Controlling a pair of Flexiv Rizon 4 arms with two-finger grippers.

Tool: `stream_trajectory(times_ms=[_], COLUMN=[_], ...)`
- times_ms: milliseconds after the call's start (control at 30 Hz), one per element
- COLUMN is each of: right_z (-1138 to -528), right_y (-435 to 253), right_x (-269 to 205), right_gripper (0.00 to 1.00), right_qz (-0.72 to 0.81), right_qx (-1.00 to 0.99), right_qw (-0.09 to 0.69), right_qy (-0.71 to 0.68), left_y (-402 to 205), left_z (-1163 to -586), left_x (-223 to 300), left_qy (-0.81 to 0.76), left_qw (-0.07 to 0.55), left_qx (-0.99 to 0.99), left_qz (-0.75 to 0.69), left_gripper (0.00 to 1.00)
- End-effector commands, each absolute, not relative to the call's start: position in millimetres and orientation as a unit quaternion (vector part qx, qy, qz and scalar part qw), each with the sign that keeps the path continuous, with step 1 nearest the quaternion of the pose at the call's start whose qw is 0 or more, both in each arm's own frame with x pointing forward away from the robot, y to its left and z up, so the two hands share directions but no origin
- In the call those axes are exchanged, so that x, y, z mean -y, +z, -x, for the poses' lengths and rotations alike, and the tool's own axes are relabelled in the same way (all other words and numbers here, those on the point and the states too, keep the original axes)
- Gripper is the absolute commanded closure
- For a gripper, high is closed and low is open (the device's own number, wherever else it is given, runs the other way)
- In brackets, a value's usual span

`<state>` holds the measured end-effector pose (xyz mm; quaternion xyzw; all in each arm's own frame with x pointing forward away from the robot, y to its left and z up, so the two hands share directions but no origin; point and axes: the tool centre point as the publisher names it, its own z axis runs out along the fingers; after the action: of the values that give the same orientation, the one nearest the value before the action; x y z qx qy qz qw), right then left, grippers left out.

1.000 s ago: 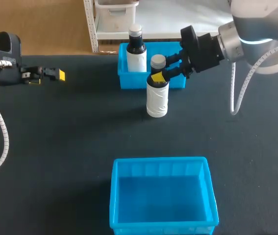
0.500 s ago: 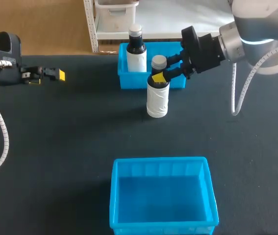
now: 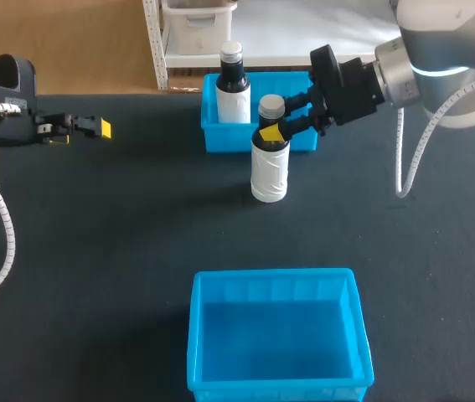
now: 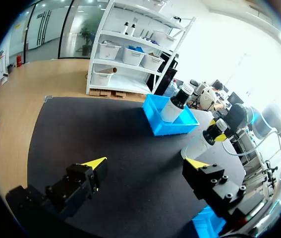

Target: Pick up the bottle, and place it in the far bin if it is heavy, or in the near bin if it is light.

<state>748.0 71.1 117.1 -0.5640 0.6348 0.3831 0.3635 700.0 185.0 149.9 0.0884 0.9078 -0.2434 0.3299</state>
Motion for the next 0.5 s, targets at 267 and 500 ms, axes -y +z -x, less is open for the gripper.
stream_trajectory(times_ms=[267,500], right_z=[-748.5,-749.3], right_y=[131.9,140.6], right_x=[-68.8,-64.0], right_gripper=[1.0,1.0], right_qz=[0.568,0.568], right_qx=[-0.631,-0.628], right_qw=[0.369,0.376], right_qy=[0.377,0.375], left_y=[149.9,149.9], left_z=[-700.0,-700.0], left_x=[-185.0,-185.0], left_qy=[-0.243,-0.243], left_qw=[0.33,0.33], left_qx=[-0.908,-0.908], left_qz=[-0.088,-0.088], left_gripper=[0.0,0.0])
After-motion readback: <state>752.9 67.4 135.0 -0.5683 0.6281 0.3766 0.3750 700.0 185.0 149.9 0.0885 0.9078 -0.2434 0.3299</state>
